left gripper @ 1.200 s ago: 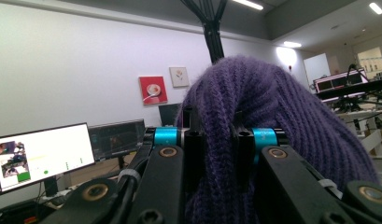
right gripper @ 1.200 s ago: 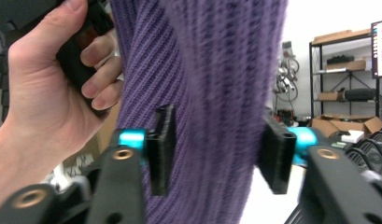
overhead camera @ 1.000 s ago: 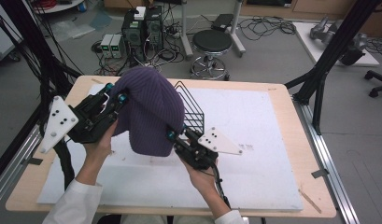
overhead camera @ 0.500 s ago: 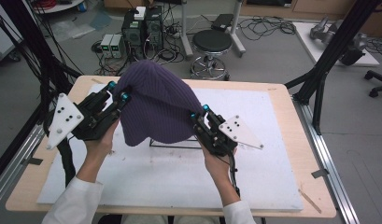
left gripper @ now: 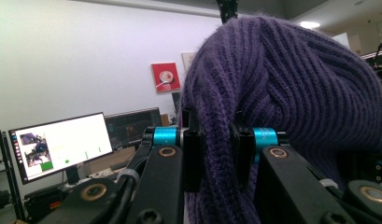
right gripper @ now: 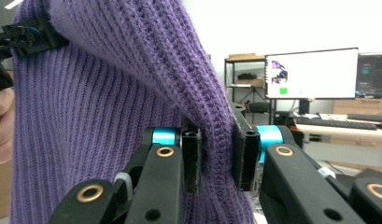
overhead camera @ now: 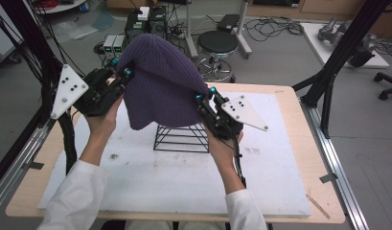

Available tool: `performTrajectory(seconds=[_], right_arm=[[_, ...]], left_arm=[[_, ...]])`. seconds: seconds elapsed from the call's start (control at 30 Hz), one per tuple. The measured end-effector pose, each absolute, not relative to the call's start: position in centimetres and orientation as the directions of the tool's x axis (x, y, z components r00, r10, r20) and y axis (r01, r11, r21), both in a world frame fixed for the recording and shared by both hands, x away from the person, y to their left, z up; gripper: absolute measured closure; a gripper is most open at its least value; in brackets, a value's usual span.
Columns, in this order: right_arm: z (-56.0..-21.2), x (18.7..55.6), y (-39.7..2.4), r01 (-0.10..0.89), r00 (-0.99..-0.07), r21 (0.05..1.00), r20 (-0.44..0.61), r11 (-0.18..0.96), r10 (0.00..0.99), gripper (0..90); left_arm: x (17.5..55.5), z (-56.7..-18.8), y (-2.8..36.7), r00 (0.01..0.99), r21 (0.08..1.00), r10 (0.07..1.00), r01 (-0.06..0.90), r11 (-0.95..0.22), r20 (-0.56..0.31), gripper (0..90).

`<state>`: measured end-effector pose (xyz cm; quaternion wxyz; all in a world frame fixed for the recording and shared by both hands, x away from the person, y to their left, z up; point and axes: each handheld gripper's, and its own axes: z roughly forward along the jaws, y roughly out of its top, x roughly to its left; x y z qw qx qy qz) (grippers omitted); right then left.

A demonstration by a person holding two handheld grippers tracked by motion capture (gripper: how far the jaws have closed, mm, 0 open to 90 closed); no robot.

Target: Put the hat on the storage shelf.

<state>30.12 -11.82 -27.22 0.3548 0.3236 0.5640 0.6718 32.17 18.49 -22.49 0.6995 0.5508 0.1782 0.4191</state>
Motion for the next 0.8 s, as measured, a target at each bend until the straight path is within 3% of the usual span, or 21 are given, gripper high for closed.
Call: performTrajectory(seconds=[0.33, 0.8], right_arm=[[-27.0, 31.8, -12.5, -0.069, -0.481, 0.992, 0.06, -0.105, 0.875, 77.8], [-27.6, 33.1, -13.4, -0.024, -0.362, 0.998, 0.048, -0.061, 0.931, 77.7]], left_arm=[[35.4, -22.4, 17.2, 0.615, 0.943, 0.767, -0.33, 0.041, 0.182, 79.2], [37.3, -23.4, 15.4, 0.615, 0.952, 0.758, -0.306, -0.025, 0.218, 78.2]])
